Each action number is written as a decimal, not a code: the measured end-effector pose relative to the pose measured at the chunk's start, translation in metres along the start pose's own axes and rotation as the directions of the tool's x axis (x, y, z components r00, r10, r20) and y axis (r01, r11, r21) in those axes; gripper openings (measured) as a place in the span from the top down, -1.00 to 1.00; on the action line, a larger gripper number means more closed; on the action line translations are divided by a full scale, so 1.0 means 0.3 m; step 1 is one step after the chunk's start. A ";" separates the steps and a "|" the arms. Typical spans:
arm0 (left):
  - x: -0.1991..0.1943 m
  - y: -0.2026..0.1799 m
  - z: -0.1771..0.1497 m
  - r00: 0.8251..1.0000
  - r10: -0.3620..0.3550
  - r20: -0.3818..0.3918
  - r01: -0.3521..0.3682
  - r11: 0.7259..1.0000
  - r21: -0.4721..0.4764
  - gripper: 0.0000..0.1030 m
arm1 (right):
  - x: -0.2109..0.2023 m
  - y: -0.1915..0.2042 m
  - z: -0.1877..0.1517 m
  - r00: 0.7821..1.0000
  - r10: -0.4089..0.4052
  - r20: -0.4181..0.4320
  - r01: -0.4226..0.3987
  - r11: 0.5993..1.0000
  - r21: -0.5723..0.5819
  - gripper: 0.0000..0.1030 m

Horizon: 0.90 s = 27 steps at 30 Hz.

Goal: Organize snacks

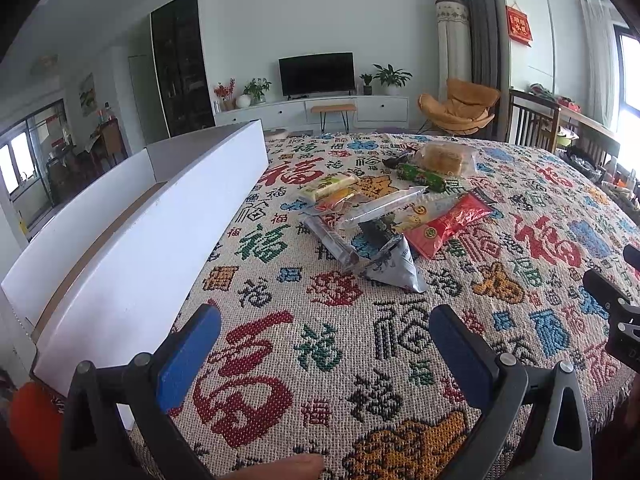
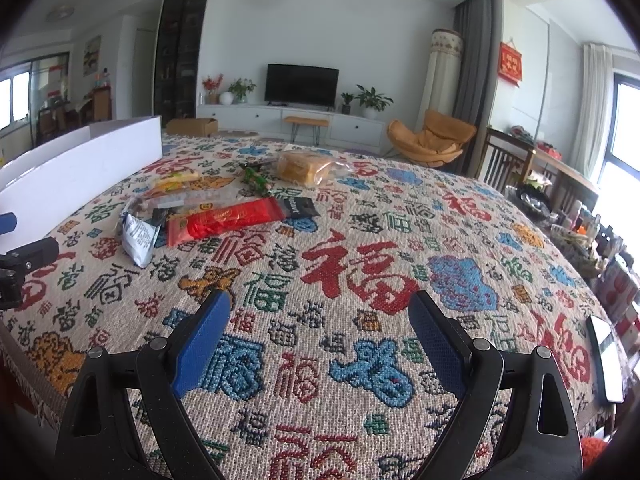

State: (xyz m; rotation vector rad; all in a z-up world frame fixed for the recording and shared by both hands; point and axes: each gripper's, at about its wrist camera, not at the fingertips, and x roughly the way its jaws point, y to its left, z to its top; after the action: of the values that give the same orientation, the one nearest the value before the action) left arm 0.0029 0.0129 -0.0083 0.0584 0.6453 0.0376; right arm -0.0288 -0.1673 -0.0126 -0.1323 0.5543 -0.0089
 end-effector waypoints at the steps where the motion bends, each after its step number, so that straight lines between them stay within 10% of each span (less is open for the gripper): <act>1: 0.000 0.001 0.000 1.000 0.000 0.000 0.000 1.000 0.001 -1.00 | 0.001 0.000 0.000 1.000 0.000 -0.001 0.000 1.000 -0.001 -0.80; 27: 0.027 0.004 -0.014 1.000 0.005 -0.020 -0.005 1.000 -0.002 -1.00 | 0.024 0.015 -0.014 1.000 0.000 -0.011 0.000 1.000 -0.007 -0.80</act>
State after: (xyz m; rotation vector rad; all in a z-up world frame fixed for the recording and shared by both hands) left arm 0.0066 0.0147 -0.0164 0.0576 0.6650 0.0439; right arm -0.0249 -0.1637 -0.0204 -0.1392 0.5653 -0.0077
